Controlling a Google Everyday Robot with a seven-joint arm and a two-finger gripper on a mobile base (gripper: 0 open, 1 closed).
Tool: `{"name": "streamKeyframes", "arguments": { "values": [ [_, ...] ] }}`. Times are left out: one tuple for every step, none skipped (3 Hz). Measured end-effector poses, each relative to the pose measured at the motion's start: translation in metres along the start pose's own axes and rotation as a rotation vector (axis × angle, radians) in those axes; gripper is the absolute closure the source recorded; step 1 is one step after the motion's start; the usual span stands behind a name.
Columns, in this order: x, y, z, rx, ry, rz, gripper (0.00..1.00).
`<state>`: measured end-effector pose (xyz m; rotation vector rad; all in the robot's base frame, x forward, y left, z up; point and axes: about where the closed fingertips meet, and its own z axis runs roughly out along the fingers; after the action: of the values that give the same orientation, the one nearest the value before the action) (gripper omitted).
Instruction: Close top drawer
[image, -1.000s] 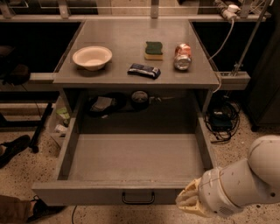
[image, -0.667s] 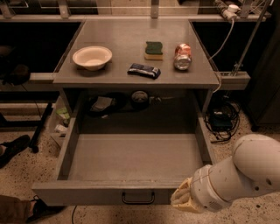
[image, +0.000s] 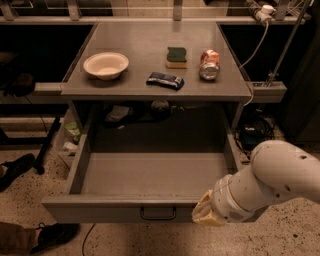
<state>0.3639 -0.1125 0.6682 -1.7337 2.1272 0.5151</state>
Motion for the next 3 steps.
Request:
{"name": "streamKeyframes", "arguments": {
  "values": [
    [-0.005,-0.022,-0.007,0.03,0.006,-0.021,0.35],
    [-0.011,-0.042,-0.01,0.049,0.011,-0.042,0.11],
    [-0.012,-0.043,-0.01,0.05,0.01,-0.045,0.0]
  ]
}}
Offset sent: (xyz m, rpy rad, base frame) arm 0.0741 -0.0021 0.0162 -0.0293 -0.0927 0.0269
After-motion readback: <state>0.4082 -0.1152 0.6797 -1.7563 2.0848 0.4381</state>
